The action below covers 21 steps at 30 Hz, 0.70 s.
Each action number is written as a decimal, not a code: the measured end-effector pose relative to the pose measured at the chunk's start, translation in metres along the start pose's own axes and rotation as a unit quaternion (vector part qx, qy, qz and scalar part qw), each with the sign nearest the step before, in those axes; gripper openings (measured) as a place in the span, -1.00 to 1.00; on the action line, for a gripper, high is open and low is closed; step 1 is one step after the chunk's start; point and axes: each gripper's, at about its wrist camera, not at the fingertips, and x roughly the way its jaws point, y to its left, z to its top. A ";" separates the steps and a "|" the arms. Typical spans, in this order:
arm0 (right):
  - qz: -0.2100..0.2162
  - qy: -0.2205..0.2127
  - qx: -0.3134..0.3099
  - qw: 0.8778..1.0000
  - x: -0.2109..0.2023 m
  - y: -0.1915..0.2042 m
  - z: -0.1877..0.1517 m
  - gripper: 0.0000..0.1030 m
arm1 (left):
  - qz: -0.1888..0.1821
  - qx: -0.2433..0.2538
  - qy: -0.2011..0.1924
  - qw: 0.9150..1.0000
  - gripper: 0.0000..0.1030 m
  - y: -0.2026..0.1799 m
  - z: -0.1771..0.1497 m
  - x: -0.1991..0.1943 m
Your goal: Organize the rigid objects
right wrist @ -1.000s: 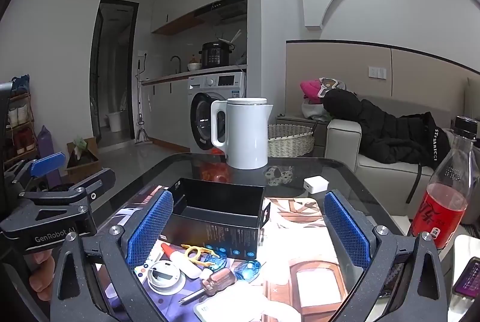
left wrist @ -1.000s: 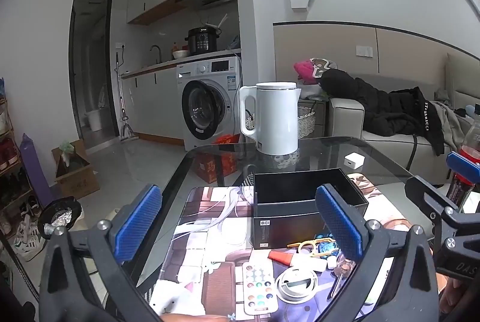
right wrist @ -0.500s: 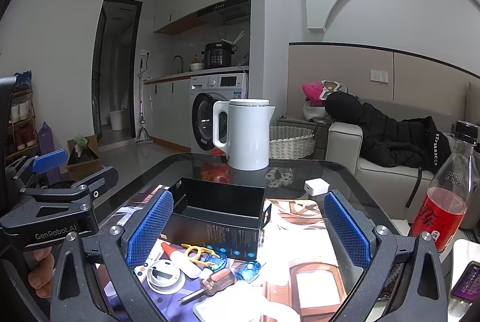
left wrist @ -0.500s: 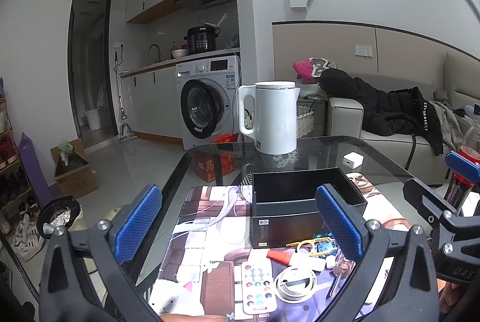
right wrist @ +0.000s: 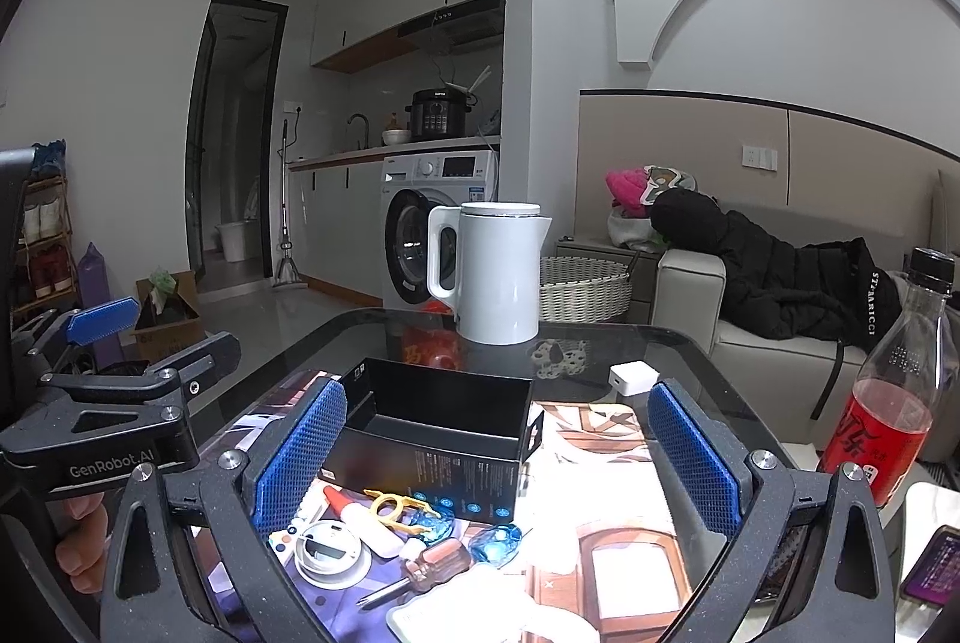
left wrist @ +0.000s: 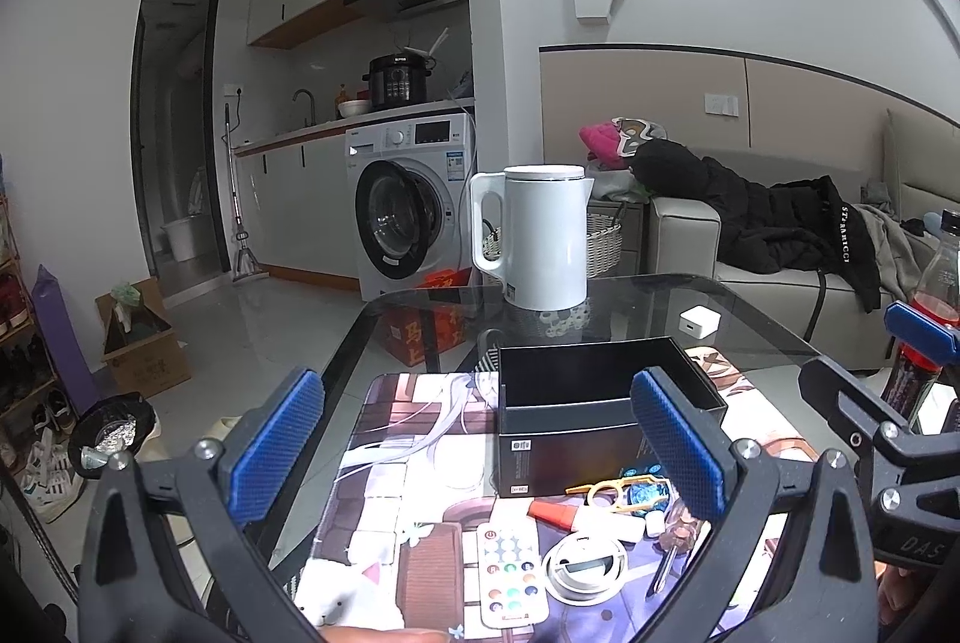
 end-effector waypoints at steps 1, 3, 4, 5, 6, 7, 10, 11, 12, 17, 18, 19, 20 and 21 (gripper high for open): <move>0.001 0.000 0.000 1.000 0.000 0.000 0.000 0.99 | -0.001 0.000 0.001 1.000 1.00 0.000 0.000 0.000; 0.001 -0.001 -0.001 1.000 -0.001 0.000 0.000 0.99 | -0.002 0.002 0.002 1.000 1.00 0.001 0.000 0.000; 0.001 -0.001 -0.001 1.000 -0.001 0.000 0.001 0.99 | -0.001 0.002 0.003 1.000 1.00 0.001 0.001 0.000; 0.001 0.000 -0.001 1.000 -0.001 0.000 0.001 0.99 | -0.001 0.002 0.002 1.000 1.00 0.001 0.001 0.000; 0.000 0.000 -0.001 1.000 -0.001 0.000 0.001 0.99 | -0.002 0.002 0.003 1.000 1.00 0.001 0.001 0.000; 0.001 -0.001 -0.001 1.000 -0.001 0.000 0.000 0.99 | -0.001 0.002 0.002 1.000 1.00 0.000 0.001 0.000; 0.001 -0.001 -0.001 1.000 -0.001 0.000 0.001 0.99 | -0.001 0.002 0.003 1.000 1.00 0.000 0.001 0.000; 0.001 -0.002 -0.002 1.000 -0.002 0.000 0.002 0.99 | -0.001 0.002 0.003 1.000 1.00 0.000 0.001 0.000; 0.002 -0.003 -0.003 1.000 -0.002 0.000 0.002 0.99 | -0.002 0.003 0.003 1.000 1.00 0.000 0.001 0.000; 0.001 -0.004 -0.004 1.000 -0.003 0.000 0.001 0.99 | -0.004 0.003 0.001 1.000 1.00 -0.001 0.001 0.000; 0.002 -0.004 -0.005 1.000 -0.003 -0.001 0.001 0.99 | -0.004 0.003 0.001 1.000 1.00 -0.001 0.001 -0.001; 0.001 -0.005 -0.004 1.000 -0.003 0.000 0.002 0.99 | -0.005 0.002 0.001 1.000 1.00 0.000 0.001 -0.001; 0.001 -0.004 -0.004 1.000 -0.003 0.000 0.002 0.99 | -0.005 0.003 0.001 1.000 1.00 0.000 0.001 -0.001; 0.002 -0.004 -0.006 1.000 -0.003 0.000 0.002 0.99 | -0.005 0.003 0.001 1.000 1.00 -0.001 0.001 -0.001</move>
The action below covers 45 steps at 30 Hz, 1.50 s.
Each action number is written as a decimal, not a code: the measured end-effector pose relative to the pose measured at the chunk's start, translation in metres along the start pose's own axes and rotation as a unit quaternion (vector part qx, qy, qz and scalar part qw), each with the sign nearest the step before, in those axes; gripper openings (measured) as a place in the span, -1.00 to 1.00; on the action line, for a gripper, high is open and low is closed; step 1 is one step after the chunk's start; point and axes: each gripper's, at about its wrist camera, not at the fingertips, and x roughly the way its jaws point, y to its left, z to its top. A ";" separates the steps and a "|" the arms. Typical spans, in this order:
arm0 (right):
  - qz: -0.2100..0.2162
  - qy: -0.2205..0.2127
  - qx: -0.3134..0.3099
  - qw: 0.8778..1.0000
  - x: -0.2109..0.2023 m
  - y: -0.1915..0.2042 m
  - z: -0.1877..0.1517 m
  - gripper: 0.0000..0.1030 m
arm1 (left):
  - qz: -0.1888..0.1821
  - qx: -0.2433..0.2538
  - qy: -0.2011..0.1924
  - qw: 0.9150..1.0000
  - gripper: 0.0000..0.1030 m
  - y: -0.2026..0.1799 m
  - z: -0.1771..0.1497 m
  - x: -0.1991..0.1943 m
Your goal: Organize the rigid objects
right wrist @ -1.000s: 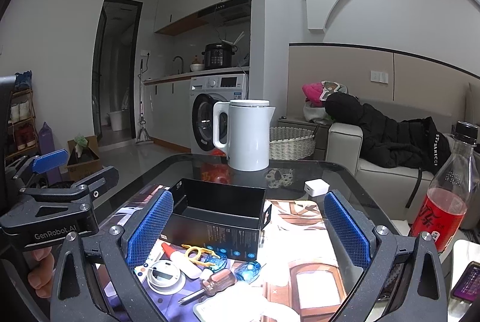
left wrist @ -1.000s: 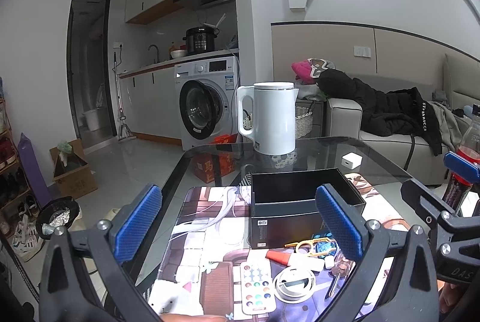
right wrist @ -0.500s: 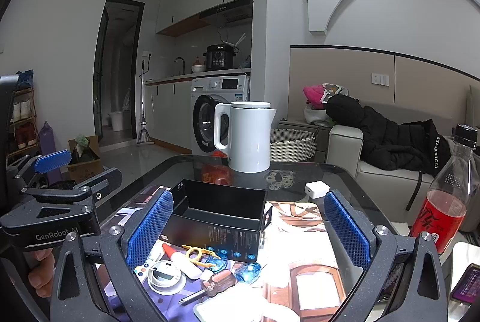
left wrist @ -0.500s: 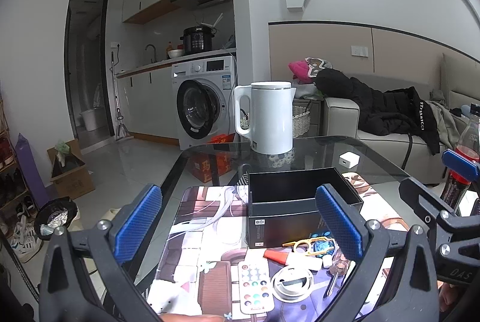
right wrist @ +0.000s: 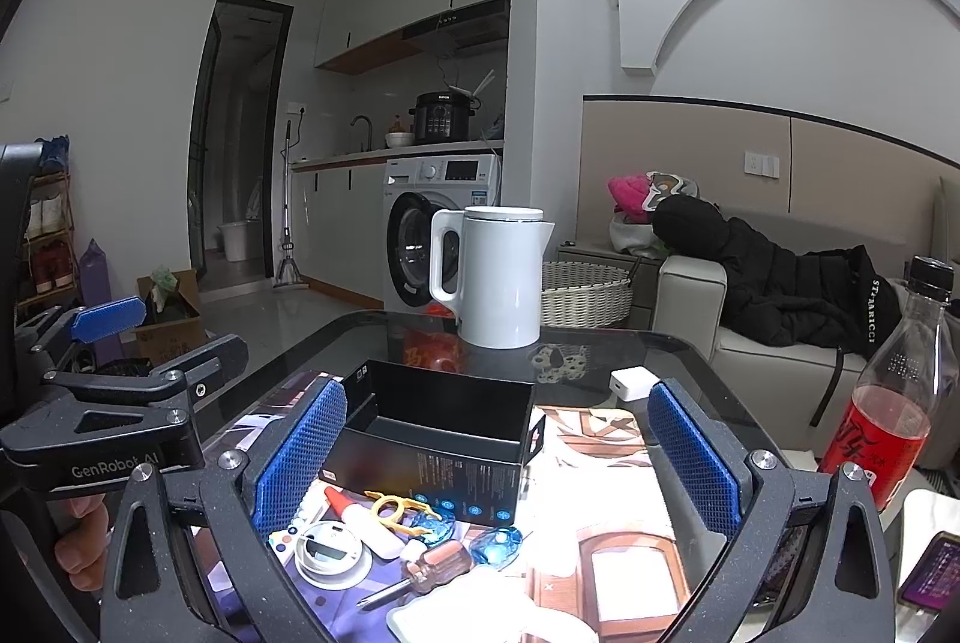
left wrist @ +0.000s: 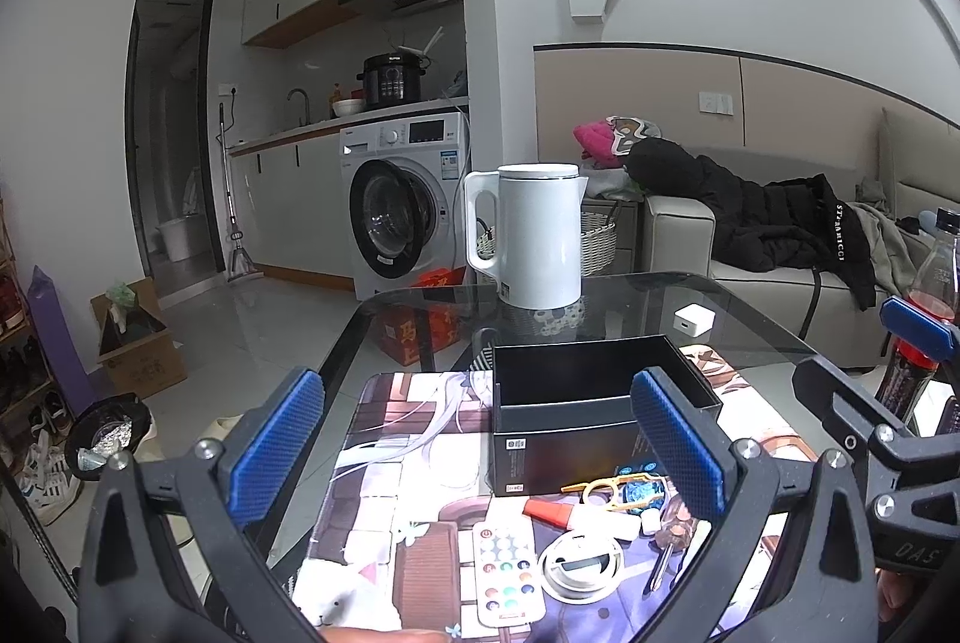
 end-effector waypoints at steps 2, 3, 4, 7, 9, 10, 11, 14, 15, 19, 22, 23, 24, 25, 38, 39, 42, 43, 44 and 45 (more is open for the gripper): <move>-0.001 -0.001 -0.002 1.000 -0.001 0.000 0.000 0.99 | 0.000 -0.001 0.000 1.000 1.00 0.000 0.000 0.000; 0.001 -0.002 -0.001 1.000 -0.001 -0.001 0.001 0.99 | 0.000 -0.001 0.000 1.000 1.00 0.000 0.000 0.000; 0.001 -0.001 -0.002 1.000 -0.002 0.002 0.001 0.99 | 0.000 -0.001 0.000 1.000 1.00 -0.001 0.000 0.000; 0.000 -0.002 -0.003 1.000 -0.002 0.003 0.001 0.99 | -0.001 -0.001 0.001 1.000 1.00 -0.001 0.000 0.000; 0.000 -0.003 -0.004 1.000 -0.001 0.002 0.002 0.99 | -0.004 -0.002 0.003 1.000 1.00 -0.001 0.001 0.000; -0.001 -0.003 -0.003 1.000 -0.002 0.002 0.002 0.99 | -0.006 -0.003 0.004 1.000 1.00 -0.001 0.001 -0.001; -0.002 -0.003 -0.003 1.000 -0.002 0.002 0.002 0.99 | -0.008 -0.005 0.005 1.000 1.00 0.000 0.002 -0.001; -0.004 -0.006 0.000 1.000 -0.003 0.001 0.003 0.99 | -0.017 -0.020 0.011 1.000 1.00 0.003 0.004 -0.001; -0.005 -0.008 0.002 1.000 -0.004 0.000 0.004 0.99 | -0.019 -0.021 0.014 0.999 1.00 0.003 0.004 -0.001; -0.004 -0.015 0.004 1.000 -0.006 0.000 0.007 0.99 | -0.022 -0.025 0.030 0.999 1.00 0.004 0.004 0.004; -0.003 -0.016 0.005 1.000 -0.007 0.002 0.006 0.99 | -0.022 -0.030 0.037 0.999 1.00 0.006 0.004 0.005; -0.002 -0.013 0.007 1.000 -0.007 0.001 0.007 0.99 | -0.023 -0.030 0.038 0.999 1.00 0.006 0.005 0.006; -0.003 -0.008 0.012 1.000 -0.006 -0.001 0.008 0.99 | -0.025 -0.030 0.038 0.999 1.00 0.007 0.006 0.006; -0.005 -0.004 0.015 1.000 -0.006 -0.002 0.008 0.99 | -0.024 -0.029 0.038 0.999 1.00 0.007 0.006 0.005; 0.004 0.108 0.055 0.993 0.028 -0.021 0.009 0.99 | -0.046 -0.001 0.201 0.978 1.00 0.002 -0.004 0.052; 0.005 0.133 0.057 0.990 0.034 -0.022 0.005 0.99 | -0.049 0.000 0.222 0.974 1.00 0.002 -0.009 0.058; 0.020 0.200 0.069 0.977 0.053 -0.023 -0.009 0.99 | -0.053 -0.007 0.290 0.956 1.00 0.004 -0.029 0.076; 0.024 0.218 0.073 0.973 0.058 -0.022 -0.016 0.99 | -0.050 -0.004 0.311 0.949 1.00 0.004 -0.036 0.083; 0.029 0.238 0.078 0.968 0.063 -0.021 -0.025 0.99 | -0.048 -0.005 0.326 0.944 1.00 0.004 -0.043 0.087; 0.033 0.260 0.085 0.961 0.068 -0.021 -0.032 0.99 | -0.046 -0.008 0.337 0.940 1.00 0.005 -0.048 0.091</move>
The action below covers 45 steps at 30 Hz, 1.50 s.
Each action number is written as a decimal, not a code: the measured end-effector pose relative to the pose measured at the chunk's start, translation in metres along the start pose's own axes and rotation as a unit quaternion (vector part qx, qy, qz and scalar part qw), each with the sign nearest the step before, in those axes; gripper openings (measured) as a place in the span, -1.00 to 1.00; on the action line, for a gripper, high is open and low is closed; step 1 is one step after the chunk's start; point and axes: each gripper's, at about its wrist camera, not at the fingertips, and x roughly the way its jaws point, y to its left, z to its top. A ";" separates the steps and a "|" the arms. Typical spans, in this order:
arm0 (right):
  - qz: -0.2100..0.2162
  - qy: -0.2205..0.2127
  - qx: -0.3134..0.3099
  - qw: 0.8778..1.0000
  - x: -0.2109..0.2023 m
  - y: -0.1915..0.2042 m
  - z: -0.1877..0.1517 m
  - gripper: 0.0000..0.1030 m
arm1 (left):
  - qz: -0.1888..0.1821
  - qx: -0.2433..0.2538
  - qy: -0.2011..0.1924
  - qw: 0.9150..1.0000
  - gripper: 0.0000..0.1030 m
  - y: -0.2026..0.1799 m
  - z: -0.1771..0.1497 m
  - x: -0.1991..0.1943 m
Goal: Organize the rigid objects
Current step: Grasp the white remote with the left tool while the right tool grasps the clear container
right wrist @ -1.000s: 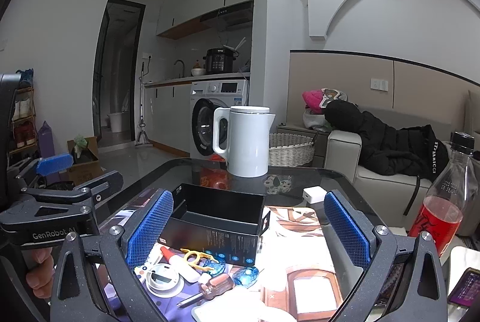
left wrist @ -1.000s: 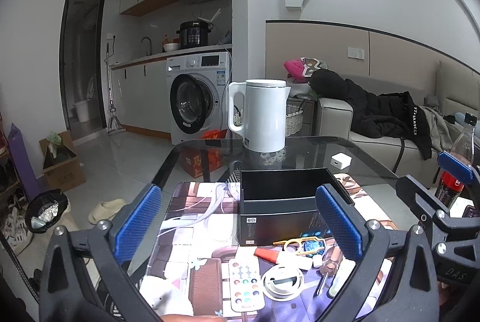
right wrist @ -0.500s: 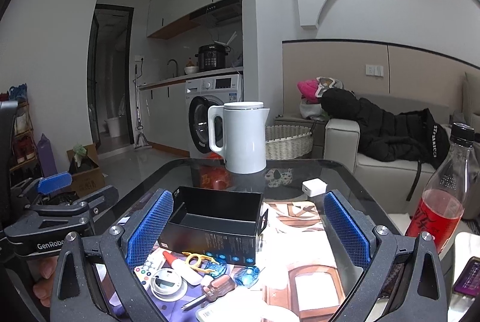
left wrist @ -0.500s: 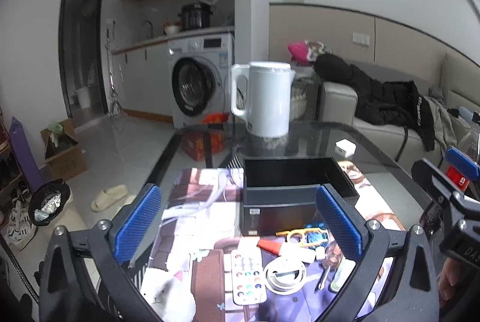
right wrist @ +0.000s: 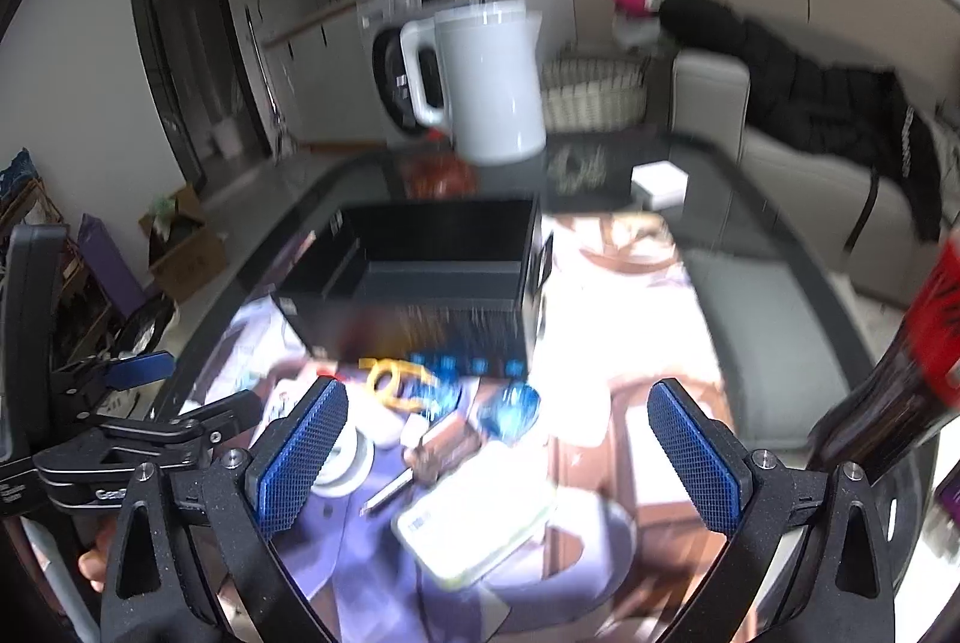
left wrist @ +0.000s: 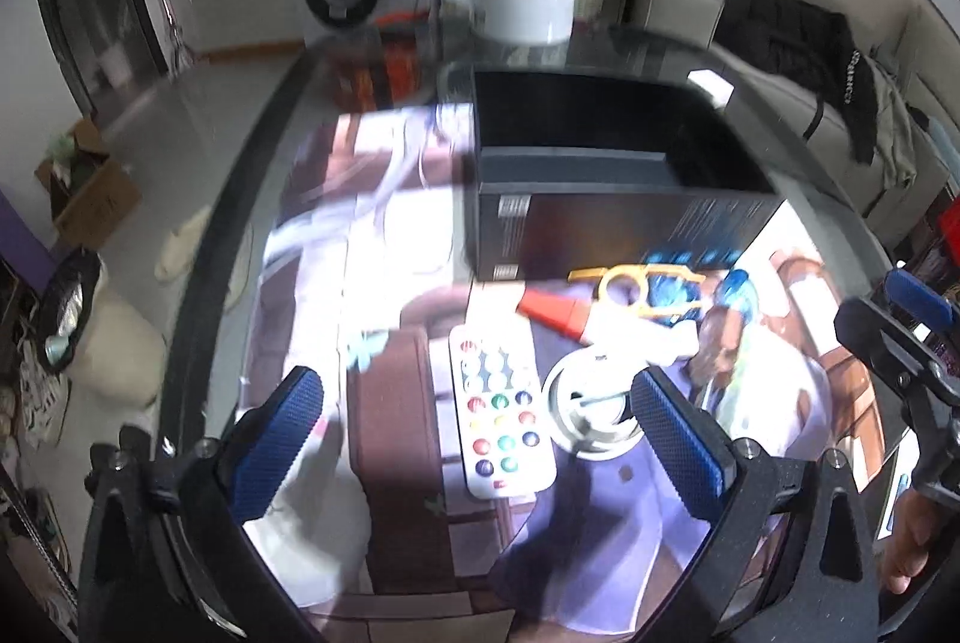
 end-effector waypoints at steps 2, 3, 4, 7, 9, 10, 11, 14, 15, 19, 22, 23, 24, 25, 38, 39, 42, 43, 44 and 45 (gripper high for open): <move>0.003 0.029 0.006 1.000 0.013 -0.002 -0.007 0.97 | 0.010 -0.003 0.021 1.000 1.00 0.001 -0.003 0.011; 0.004 0.046 0.011 0.999 0.020 -0.004 -0.010 0.96 | 0.020 -0.005 0.030 0.999 1.00 0.002 -0.004 0.016; 0.003 0.057 0.015 0.998 0.024 -0.005 -0.012 0.92 | 0.030 -0.009 0.045 0.999 1.00 0.003 -0.004 0.022; -0.001 0.102 0.028 0.994 0.044 -0.009 -0.024 0.87 | 0.028 -0.009 0.086 0.996 0.99 0.004 -0.006 0.036; -0.003 0.121 0.033 0.992 0.051 -0.011 -0.028 0.85 | 0.019 -0.016 0.086 0.996 0.99 0.005 -0.008 0.037; -0.002 0.129 0.034 0.991 0.055 -0.011 -0.031 0.84 | 0.022 -0.013 0.083 0.996 1.00 0.003 -0.009 0.037; -0.001 0.137 0.036 0.990 0.057 -0.011 -0.033 0.84 | 0.024 -0.010 0.081 0.996 1.00 0.002 -0.009 0.037; -0.001 0.151 0.040 0.988 0.064 -0.010 -0.037 0.84 | 0.022 -0.014 0.080 0.996 1.00 0.004 -0.008 0.036; -0.002 0.152 0.037 0.988 0.066 -0.009 -0.038 0.84 | 0.019 -0.018 0.081 0.996 1.00 0.006 -0.007 0.036; -0.007 0.151 0.029 0.988 0.068 -0.007 -0.038 0.84 | 0.016 -0.029 0.083 0.996 1.00 0.014 -0.005 0.037; -0.013 0.148 0.023 0.989 0.067 -0.008 -0.036 0.84 | 0.019 -0.027 0.082 0.996 1.00 0.016 -0.004 0.037; -0.019 0.147 0.023 0.989 0.066 -0.009 -0.035 0.84 | 0.020 -0.028 0.081 0.996 1.00 0.017 -0.005 0.037; -0.027 0.146 0.022 0.989 0.065 -0.010 -0.034 0.84 | 0.021 -0.031 0.082 0.996 1.00 0.019 -0.005 0.036; -0.033 0.144 0.021 0.989 0.063 -0.013 -0.034 0.84 | 0.022 -0.035 0.084 0.996 1.00 0.020 -0.005 0.036; -0.022 0.139 0.020 0.990 0.067 -0.013 -0.031 0.83 | 0.001 -0.063 0.092 0.994 1.00 0.040 0.010 0.050; -0.017 0.141 0.025 0.990 0.067 -0.013 -0.032 0.83 | -0.001 -0.067 0.095 0.993 1.00 0.040 0.011 0.051; -0.009 0.145 0.031 0.989 0.070 -0.010 -0.032 0.83 | 0.005 -0.056 0.091 0.994 1.00 0.036 0.016 0.053; -0.009 0.143 0.023 0.989 0.070 -0.007 -0.031 0.83 | 0.007 -0.051 0.088 0.995 1.00 0.034 0.018 0.053; -0.010 0.142 0.017 0.990 0.070 -0.004 -0.031 0.83 | 0.007 -0.050 0.087 0.995 1.00 0.033 0.018 0.053; -0.013 0.143 0.014 0.990 0.071 -0.003 -0.032 0.83 | 0.008 -0.055 0.088 0.995 1.00 0.033 0.017 0.052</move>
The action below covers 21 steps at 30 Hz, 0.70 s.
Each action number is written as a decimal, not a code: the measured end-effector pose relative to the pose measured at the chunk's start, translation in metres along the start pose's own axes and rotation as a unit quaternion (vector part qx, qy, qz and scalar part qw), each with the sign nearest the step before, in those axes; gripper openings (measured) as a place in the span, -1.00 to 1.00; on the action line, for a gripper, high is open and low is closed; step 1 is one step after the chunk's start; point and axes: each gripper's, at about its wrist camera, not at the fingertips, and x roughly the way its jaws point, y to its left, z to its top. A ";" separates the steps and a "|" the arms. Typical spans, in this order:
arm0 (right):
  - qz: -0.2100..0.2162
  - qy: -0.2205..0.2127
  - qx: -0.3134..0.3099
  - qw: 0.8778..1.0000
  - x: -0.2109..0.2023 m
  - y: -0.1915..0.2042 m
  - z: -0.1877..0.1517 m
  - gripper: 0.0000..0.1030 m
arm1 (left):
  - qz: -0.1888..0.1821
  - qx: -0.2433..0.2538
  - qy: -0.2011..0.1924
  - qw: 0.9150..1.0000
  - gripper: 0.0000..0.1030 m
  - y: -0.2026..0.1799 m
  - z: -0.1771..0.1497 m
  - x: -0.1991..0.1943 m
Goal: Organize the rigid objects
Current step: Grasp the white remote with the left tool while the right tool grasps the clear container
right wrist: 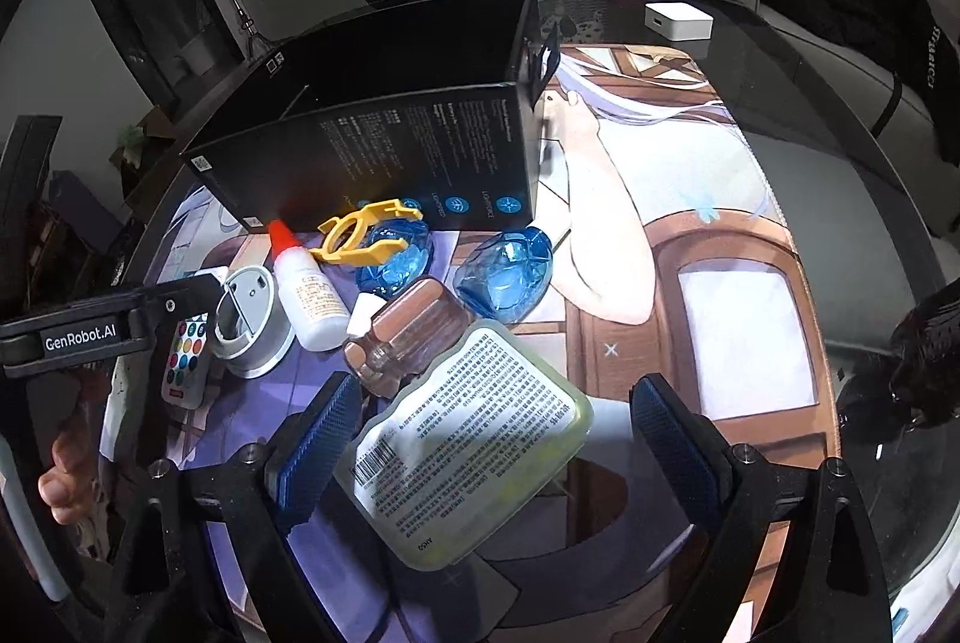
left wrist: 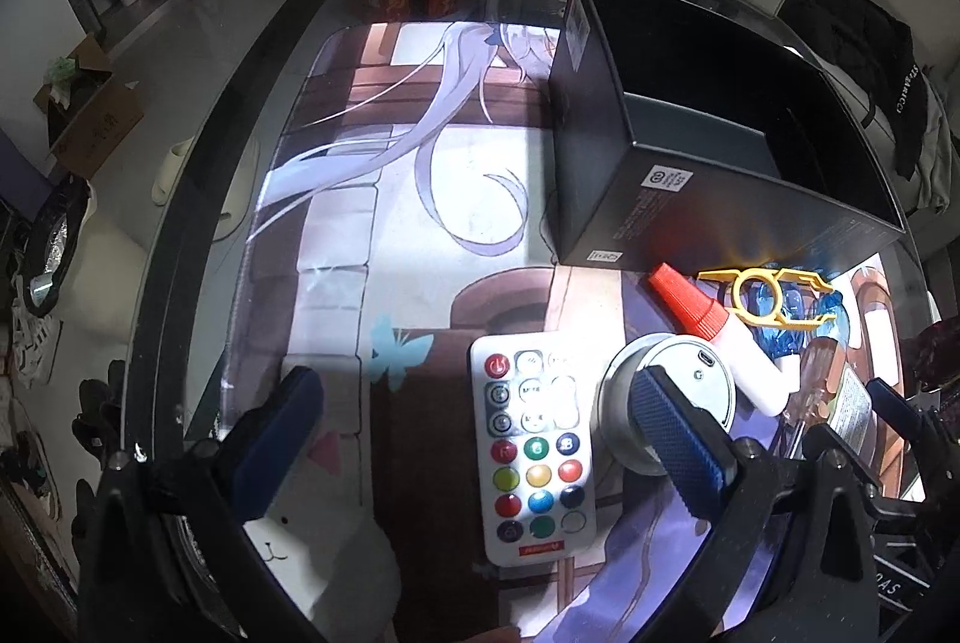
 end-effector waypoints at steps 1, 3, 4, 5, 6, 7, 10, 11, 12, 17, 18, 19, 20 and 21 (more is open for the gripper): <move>-0.002 0.002 0.001 1.000 0.001 0.000 -0.001 0.83 | -0.004 -0.007 0.005 1.000 0.99 0.002 -0.002 0.000; -0.006 -0.004 -0.004 1.000 0.000 0.000 -0.001 0.83 | -0.020 -0.019 0.010 1.000 0.99 0.006 -0.005 -0.003; -0.007 -0.005 -0.006 1.000 -0.001 -0.001 -0.001 0.83 | -0.022 -0.021 0.005 1.000 0.99 0.009 -0.007 -0.007; -0.005 -0.005 -0.005 1.000 -0.001 -0.002 -0.002 0.83 | -0.016 -0.019 -0.001 1.000 0.99 0.011 -0.009 -0.011; -0.004 -0.004 -0.003 1.000 -0.001 -0.004 -0.003 0.83 | -0.009 -0.019 -0.009 1.000 0.99 0.012 -0.010 -0.014; -0.005 -0.004 -0.002 1.000 -0.001 -0.006 -0.002 0.83 | -0.001 -0.019 -0.012 1.000 0.99 0.015 -0.012 -0.016; -0.006 -0.003 -0.001 1.000 -0.002 -0.007 -0.003 0.83 | 0.002 -0.014 0.007 1.000 0.99 0.017 -0.016 -0.005; -0.006 -0.002 -0.001 1.000 -0.002 -0.006 -0.003 0.83 | 0.003 -0.010 0.014 1.000 0.99 0.014 -0.017 0.001; -0.006 -0.001 -0.003 1.000 -0.001 -0.005 -0.003 0.83 | 0.005 -0.004 0.021 1.000 1.00 0.011 -0.020 0.005; -0.013 0.006 -0.020 1.000 0.001 0.000 -0.003 0.83 | 0.013 0.016 0.010 1.000 1.00 -0.002 -0.020 0.007; -0.015 0.008 -0.024 1.000 0.001 0.000 -0.003 0.82 | 0.012 0.017 0.007 1.000 1.00 -0.002 -0.020 0.006; -0.018 0.009 -0.027 0.999 0.000 -0.001 -0.004 0.81 | 0.011 0.020 0.005 1.000 1.00 -0.002 -0.020 0.004; -0.020 0.009 -0.028 0.999 0.000 -0.003 -0.004 0.79 | 0.010 0.022 0.004 1.000 1.00 -0.001 -0.020 0.004; -0.022 0.009 -0.027 0.999 -0.001 -0.006 -0.005 0.76 | 0.009 0.025 0.003 1.000 1.00 -0.001 -0.020 0.004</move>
